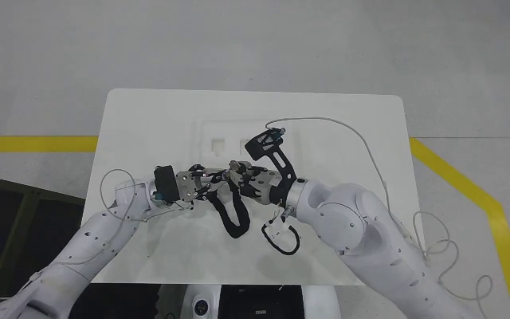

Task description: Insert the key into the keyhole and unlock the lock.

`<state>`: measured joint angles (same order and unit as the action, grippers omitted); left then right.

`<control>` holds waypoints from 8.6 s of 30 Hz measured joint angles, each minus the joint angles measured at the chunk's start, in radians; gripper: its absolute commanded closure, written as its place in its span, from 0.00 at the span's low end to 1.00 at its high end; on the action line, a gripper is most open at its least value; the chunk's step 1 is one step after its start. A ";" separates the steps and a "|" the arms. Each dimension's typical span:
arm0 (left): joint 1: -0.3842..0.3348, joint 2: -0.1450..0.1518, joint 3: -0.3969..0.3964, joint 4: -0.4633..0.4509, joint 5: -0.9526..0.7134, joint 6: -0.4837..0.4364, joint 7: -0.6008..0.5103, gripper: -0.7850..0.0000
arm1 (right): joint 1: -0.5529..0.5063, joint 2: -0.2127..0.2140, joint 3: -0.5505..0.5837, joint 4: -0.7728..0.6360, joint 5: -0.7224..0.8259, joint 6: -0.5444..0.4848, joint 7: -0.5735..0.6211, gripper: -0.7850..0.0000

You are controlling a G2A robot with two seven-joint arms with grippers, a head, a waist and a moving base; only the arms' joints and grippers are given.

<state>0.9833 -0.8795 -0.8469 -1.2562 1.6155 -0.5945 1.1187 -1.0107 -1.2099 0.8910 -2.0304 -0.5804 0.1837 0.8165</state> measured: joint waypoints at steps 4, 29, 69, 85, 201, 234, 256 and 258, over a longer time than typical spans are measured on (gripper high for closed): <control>0.001 -0.003 -0.003 0.002 0.003 -0.004 0.004 1.00 | 0.000 -0.002 0.000 0.002 -0.005 -0.002 -0.001 1.00; 0.018 -0.017 -0.040 0.017 0.003 -0.020 0.017 1.00 | 0.008 -0.016 -0.018 0.019 -0.037 -0.009 0.045 1.00; 0.045 -0.026 -0.090 -0.010 0.042 -0.038 -0.029 1.00 | 0.047 -0.041 -0.021 0.041 -0.036 0.010 0.118 0.53; 0.050 -0.034 -0.095 0.006 0.040 -0.051 -0.032 1.00 | -0.037 -0.017 0.094 -0.074 -0.064 -0.067 0.105 0.73; -0.585 0.151 0.677 -0.106 -0.657 -0.418 -0.591 1.00 | -0.032 0.070 0.192 0.037 -0.940 -1.163 -0.429 0.64; -0.577 0.148 0.677 -0.115 -0.631 -0.418 -0.563 1.00 | 0.007 0.067 0.105 0.111 -0.523 -1.063 -0.194 1.00; -0.593 0.163 0.677 -0.071 -0.580 -0.418 -0.547 1.00 | 0.005 0.073 0.113 0.080 -0.276 -0.838 -0.043 0.00; -0.600 0.164 0.677 -0.051 -0.584 -0.418 -0.580 1.00 | -0.013 0.077 0.133 0.070 -0.279 -0.829 -0.055 0.00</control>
<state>0.3829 -0.7153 -0.1700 -1.3076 1.0316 -1.0123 0.5384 -1.0237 -1.1326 1.0243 -1.9608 -0.8595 -0.6449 0.7620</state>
